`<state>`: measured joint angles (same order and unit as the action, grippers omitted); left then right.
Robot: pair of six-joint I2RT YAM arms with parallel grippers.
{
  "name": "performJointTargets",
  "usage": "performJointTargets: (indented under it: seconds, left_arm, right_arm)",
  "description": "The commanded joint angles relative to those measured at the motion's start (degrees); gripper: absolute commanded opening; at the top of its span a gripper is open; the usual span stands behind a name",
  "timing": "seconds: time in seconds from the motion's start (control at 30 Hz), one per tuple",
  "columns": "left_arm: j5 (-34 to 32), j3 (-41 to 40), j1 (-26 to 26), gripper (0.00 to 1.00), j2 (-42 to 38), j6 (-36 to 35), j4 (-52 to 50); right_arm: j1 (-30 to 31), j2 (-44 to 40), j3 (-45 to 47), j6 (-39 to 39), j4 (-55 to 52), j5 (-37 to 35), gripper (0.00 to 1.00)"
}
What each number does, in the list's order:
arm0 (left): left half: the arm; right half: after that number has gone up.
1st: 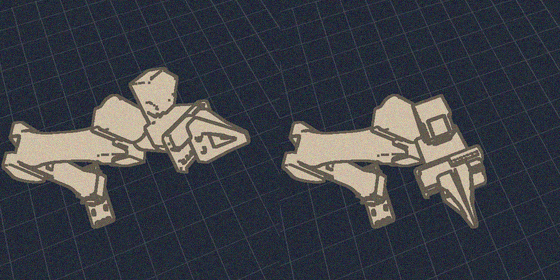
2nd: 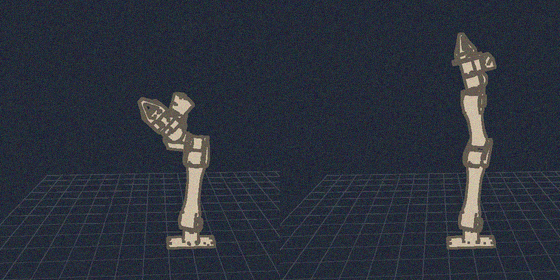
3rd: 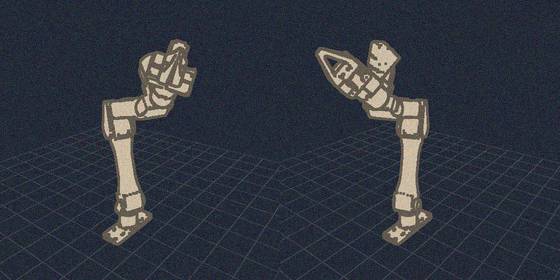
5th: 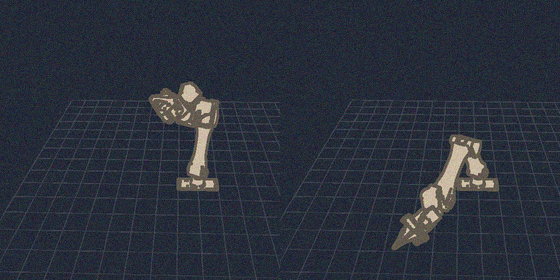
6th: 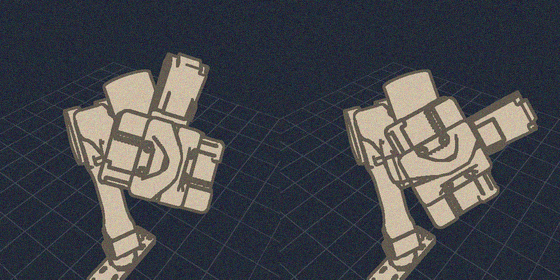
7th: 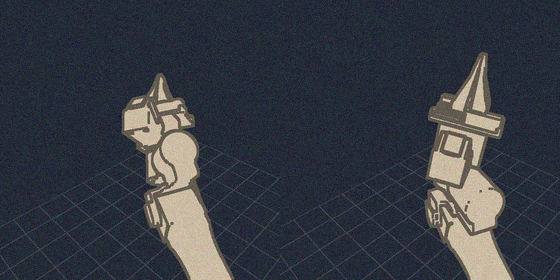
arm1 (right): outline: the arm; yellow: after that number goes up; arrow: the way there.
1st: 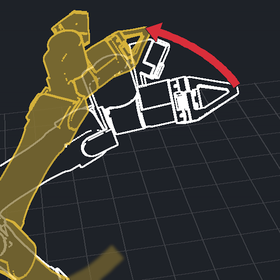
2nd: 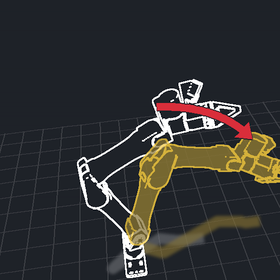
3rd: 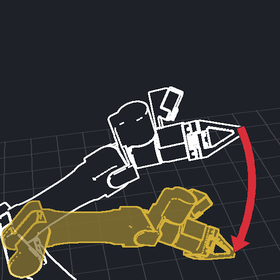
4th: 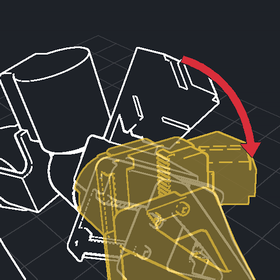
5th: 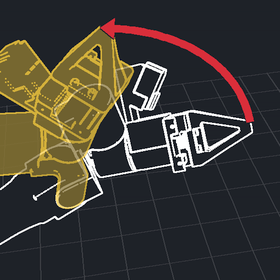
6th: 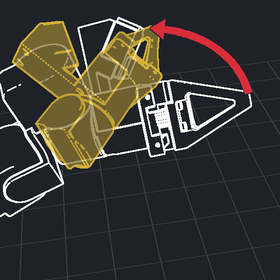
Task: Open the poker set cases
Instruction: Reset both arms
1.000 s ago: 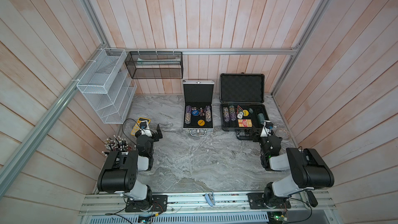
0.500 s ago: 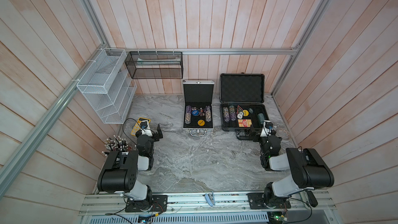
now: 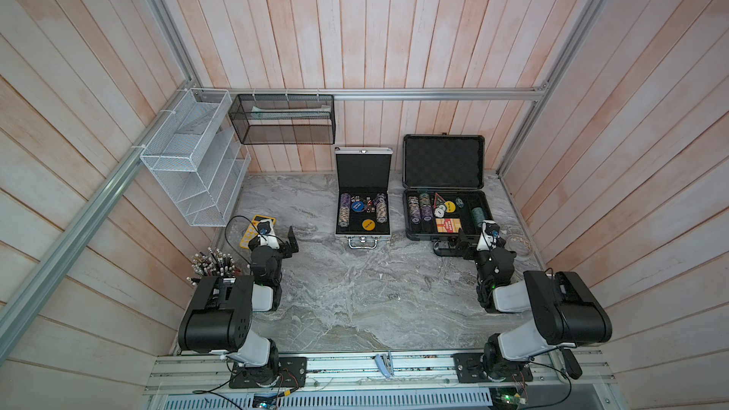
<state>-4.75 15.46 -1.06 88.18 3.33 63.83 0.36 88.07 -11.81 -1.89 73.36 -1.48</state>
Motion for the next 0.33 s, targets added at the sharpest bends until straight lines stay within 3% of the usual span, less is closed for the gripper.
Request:
performJointTargets:
  seconds: [0.0,0.3]
  left_arm:
    - [-0.2,0.8,0.2,1.0,-0.1,-0.8,-0.1]
    - [-0.2,0.7,0.3,1.0,0.0,-0.8,-0.1]
  right_arm:
    - [0.3,0.1,-0.6,0.4,1.1,-0.9,1.0]
    - [0.4,0.2,-0.8,0.5,0.9,-0.9,1.0]
